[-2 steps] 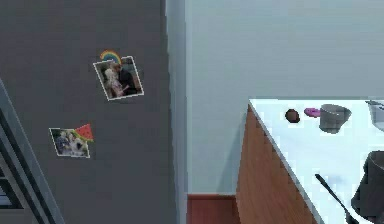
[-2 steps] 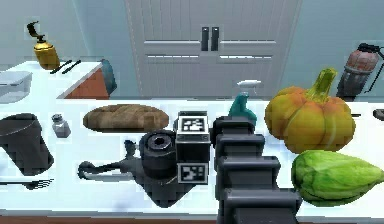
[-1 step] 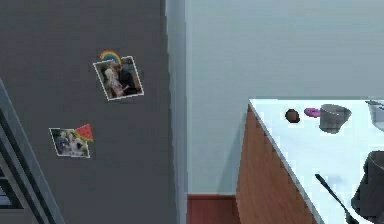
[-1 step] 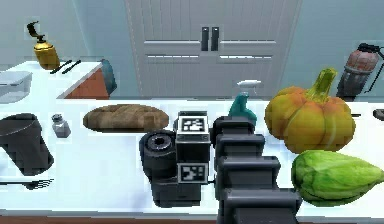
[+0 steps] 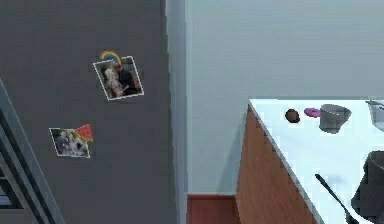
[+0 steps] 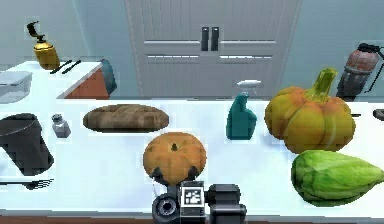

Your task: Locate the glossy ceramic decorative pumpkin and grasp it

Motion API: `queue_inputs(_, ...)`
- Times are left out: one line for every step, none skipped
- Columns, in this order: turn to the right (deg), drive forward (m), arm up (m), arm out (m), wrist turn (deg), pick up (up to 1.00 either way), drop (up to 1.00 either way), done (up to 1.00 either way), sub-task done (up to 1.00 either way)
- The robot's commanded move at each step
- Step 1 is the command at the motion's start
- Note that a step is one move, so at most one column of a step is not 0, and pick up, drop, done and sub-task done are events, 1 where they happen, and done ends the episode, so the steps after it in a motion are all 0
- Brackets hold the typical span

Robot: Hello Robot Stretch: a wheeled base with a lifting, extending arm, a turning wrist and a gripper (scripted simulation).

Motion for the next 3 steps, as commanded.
queue_inputs(0.0,0.0,0.0,0.0,0.0,1.0,0.0,0.0,0.0)
queue_inputs(0.0,0.0,0.1,0.0,0.0,0.0,0.0,0.0,0.0)
queue_inputs(0.0,0.0,0.0,0.0,0.0,0.0,0.0,1.0,0.0)
